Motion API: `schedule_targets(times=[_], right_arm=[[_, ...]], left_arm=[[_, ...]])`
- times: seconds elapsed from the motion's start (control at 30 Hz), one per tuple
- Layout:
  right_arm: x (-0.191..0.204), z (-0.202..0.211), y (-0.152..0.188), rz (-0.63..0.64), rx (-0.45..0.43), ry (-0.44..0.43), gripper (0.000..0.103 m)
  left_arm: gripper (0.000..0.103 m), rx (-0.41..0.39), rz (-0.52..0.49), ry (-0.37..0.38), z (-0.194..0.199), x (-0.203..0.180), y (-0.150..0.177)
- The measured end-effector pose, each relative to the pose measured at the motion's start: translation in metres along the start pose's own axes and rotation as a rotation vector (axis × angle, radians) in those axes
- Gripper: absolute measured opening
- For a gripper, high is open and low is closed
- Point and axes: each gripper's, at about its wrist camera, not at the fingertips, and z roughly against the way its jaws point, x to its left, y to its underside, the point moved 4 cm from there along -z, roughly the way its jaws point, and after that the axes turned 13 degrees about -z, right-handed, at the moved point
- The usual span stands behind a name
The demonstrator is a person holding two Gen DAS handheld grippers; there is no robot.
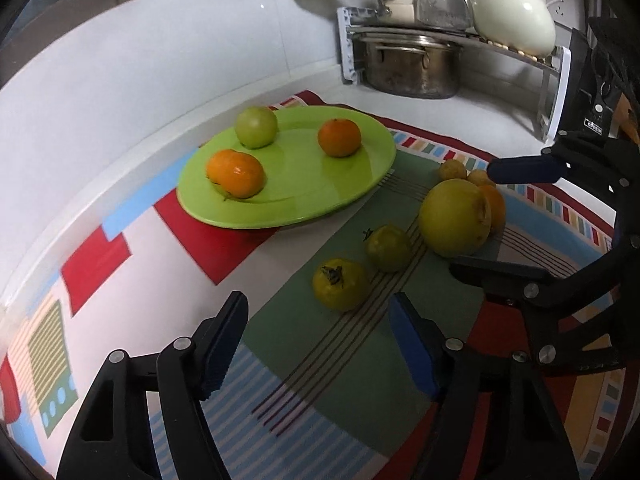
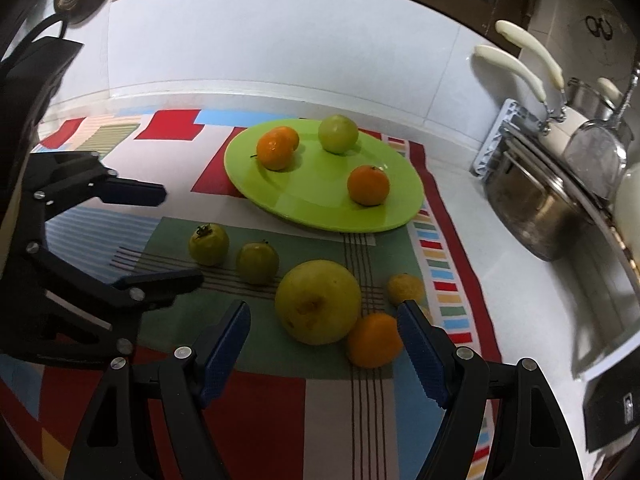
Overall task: Organize fruits
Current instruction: 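Grasp a dark green tomato with the left tool while the right tool grasps the large yellow-green fruit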
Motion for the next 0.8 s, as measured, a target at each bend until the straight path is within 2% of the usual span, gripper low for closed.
schedule_targets(times=[0.23, 0.4, 0.47, 0.57, 0.8], right_arm=[[-0.001, -0.01, -0.003, -0.003, 0.01, -0.026, 0.074], [0.001, -0.017, -0.005, -0.004, 0.04, -0.066, 0.061], [0.002, -0.018, -0.005, 0.0, 0.046, -0.072, 0.058], [0.001, -0.02, -0.004, 0.002, 0.048, -0.055, 0.051], [0.0, -0.017, -0.004, -0.031, 0.052, -0.077, 0.051]], left_arm=[[0.055, 0.007, 0.021, 0.051, -0.01, 0.003, -0.006], [0.043, 0.017, 0.046, 0.091, -0.015, 0.002, -0.008], [0.035, 0.016, 0.058, 0.107, -0.015, 0.002, -0.009], [0.03, 0.019, 0.07, 0.113, -0.016, 0.002, -0.007], [0.03, 0.009, 0.096, 0.095, -0.006, 0.005, -0.008]])
